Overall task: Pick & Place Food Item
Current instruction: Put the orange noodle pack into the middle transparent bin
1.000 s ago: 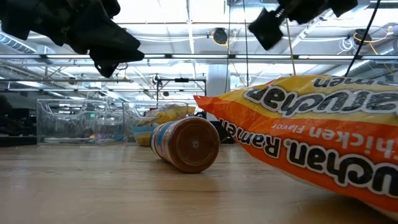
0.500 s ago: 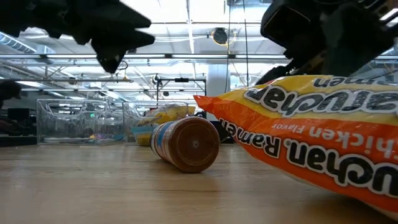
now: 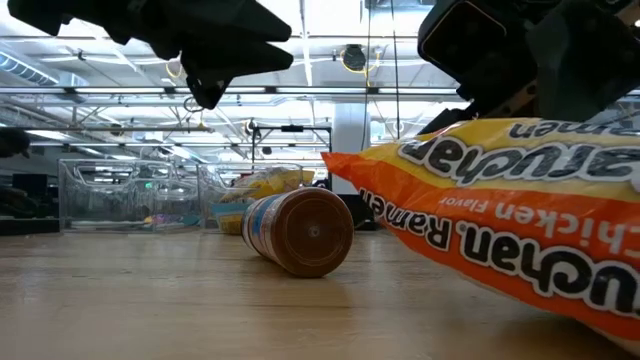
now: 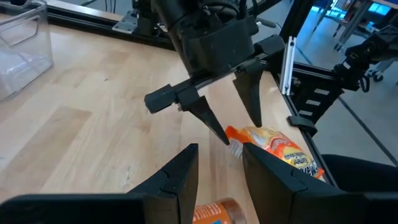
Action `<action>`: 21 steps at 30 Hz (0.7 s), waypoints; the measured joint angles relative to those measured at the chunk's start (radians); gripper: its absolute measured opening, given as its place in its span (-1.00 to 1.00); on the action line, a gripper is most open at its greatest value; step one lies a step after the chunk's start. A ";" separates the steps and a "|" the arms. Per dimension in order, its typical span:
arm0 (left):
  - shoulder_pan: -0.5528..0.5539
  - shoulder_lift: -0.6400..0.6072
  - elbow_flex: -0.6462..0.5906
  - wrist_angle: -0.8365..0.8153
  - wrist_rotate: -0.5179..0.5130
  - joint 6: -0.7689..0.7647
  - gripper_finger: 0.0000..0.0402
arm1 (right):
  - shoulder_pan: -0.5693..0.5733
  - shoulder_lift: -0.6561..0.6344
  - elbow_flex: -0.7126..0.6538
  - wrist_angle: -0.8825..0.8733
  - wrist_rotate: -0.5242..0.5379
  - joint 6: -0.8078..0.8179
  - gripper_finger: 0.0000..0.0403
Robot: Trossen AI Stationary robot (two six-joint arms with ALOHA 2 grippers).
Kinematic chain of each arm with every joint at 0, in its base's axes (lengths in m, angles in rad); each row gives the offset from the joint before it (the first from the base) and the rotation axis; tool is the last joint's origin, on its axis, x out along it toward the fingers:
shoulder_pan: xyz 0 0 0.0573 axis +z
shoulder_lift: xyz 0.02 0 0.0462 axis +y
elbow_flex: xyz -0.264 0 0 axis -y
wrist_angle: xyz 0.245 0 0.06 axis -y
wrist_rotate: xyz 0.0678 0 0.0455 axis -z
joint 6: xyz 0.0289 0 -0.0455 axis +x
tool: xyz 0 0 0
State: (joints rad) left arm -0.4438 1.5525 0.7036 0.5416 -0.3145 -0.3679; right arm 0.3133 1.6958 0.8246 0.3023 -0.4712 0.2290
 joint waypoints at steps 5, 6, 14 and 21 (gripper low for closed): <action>0.000 0.000 0.000 0.000 0.000 0.000 -0.35 | 0.002 0.000 0.000 -0.007 0.032 -0.014 -0.24; 0.000 0.000 0.000 0.000 0.000 0.000 -0.35 | 0.002 0.000 0.000 -0.007 0.043 -0.018 -0.32; 0.004 0.000 0.000 0.012 0.003 -0.001 -0.35 | 0.002 0.000 0.000 -0.007 0.054 -0.027 -0.95; 0.068 0.000 0.048 -0.051 0.156 -0.001 -0.35 | 0.002 -0.004 0.000 -0.009 0.054 -0.021 -0.99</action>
State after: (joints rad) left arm -0.3762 1.5520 0.7513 0.4904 -0.1589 -0.3691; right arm 0.3149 1.6920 0.8246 0.2932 -0.4168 0.2085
